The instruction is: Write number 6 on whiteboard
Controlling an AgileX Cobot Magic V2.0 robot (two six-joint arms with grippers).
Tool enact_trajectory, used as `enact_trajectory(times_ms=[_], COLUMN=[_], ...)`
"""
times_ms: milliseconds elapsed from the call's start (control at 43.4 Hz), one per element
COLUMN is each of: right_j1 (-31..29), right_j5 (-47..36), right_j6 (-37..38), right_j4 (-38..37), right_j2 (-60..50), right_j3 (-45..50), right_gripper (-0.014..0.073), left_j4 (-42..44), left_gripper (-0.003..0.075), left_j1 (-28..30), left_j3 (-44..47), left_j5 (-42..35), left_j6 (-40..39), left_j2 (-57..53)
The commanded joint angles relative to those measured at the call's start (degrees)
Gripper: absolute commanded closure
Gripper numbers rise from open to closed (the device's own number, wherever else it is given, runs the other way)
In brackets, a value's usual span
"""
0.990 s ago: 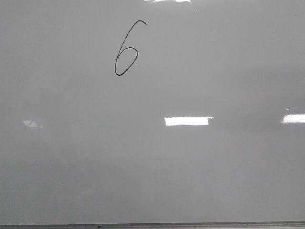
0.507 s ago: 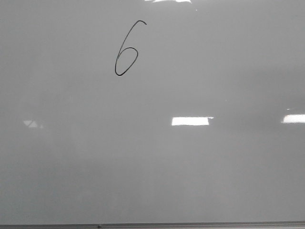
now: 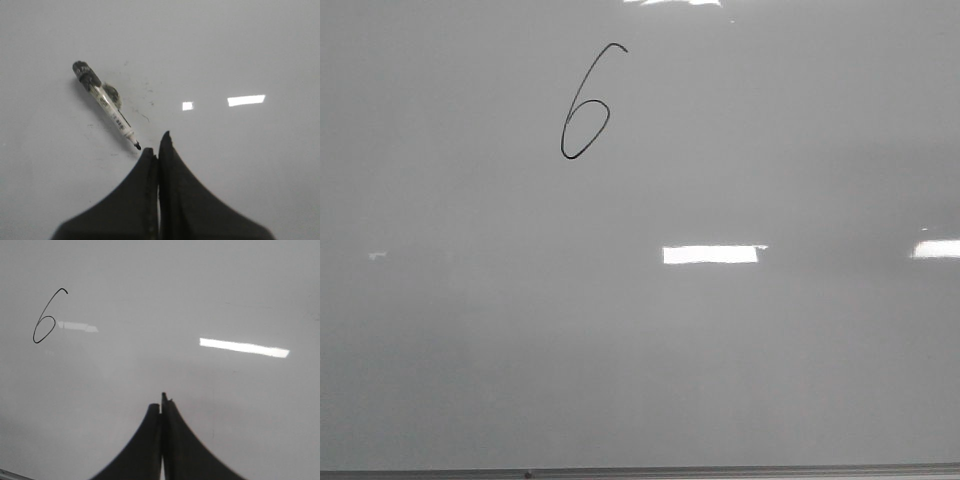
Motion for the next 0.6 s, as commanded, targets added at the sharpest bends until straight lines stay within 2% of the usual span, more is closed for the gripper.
enact_trajectory(times_ms=[0,46,576], right_j1=[-0.31,-0.31,-0.31], right_j5=[-4.44,-4.44,-4.39], right_j6=[0.02,0.02,0.02], right_j4=[-1.36,-1.36,-1.36], right_j2=[0.59,0.59,0.59], right_j3=[-1.3,-1.3,-1.3], right_gripper=[0.0661,0.0661,0.0661], left_j4=[-0.03,-0.69,-0.71], left_gripper=[0.0741,0.0741,0.0741], left_j1=[0.13,0.13,0.13], left_j3=[0.95,2.06,1.83], left_j5=[-7.24,-8.91,-8.41], left_j6=[-0.73,-0.73,-0.73], left_j2=[-0.79,-0.91,-0.8])
